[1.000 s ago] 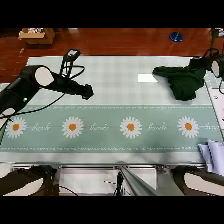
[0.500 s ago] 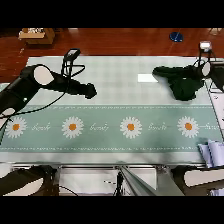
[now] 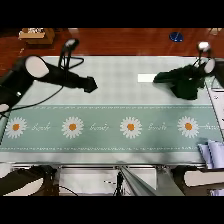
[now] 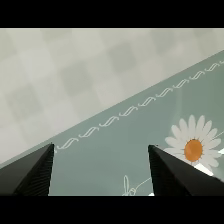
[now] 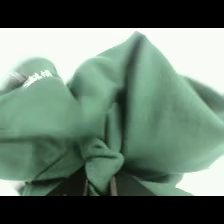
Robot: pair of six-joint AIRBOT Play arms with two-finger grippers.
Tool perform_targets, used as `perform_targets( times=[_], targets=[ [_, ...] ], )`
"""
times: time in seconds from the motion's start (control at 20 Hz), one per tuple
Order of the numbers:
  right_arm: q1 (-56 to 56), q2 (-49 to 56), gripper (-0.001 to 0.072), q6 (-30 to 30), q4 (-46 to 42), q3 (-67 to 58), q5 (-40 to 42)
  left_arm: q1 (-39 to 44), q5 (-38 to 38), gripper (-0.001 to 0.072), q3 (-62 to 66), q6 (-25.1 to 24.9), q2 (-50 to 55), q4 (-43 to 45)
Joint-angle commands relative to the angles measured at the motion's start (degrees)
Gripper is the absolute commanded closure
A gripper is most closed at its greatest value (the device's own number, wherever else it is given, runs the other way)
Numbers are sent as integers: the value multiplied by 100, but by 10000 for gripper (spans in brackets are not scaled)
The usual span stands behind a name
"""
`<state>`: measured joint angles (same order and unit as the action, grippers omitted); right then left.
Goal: Fold the shirts.
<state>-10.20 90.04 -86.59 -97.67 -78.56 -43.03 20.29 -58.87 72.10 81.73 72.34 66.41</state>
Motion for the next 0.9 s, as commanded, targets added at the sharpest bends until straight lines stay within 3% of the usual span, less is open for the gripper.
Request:
perform_targets(
  times=[0.0,0.2,0.3,0.35,0.45,0.65,0.85],
  targets=[
    [7,-1102,678,221,330,-334,15,-31,-730,-11,1003,-2,-13,125],
    [20,-2627,678,321,1694,-898,-24,-247,-2188,-7,2385,4,-39,822],
    [20,-3263,677,568,2422,-1058,-275,-396,-2968,276,2804,66,-131,1104],
    [20,-3526,677,671,2756,-1075,-479,-463,-3254,313,2879,66,-227,1128],
    [20,-3915,677,826,3322,-1075,-1222,-503,-3565,313,2874,149,-461,1126],
    [101,-3943,677,831,3558,-1062,-2929,-503,-3773,313,2874,153,-848,1187],
    [1266,-3386,677,730,3163,-1056,-3316,-503,-3783,313,2872,164,-1176,1235]
  ],
)
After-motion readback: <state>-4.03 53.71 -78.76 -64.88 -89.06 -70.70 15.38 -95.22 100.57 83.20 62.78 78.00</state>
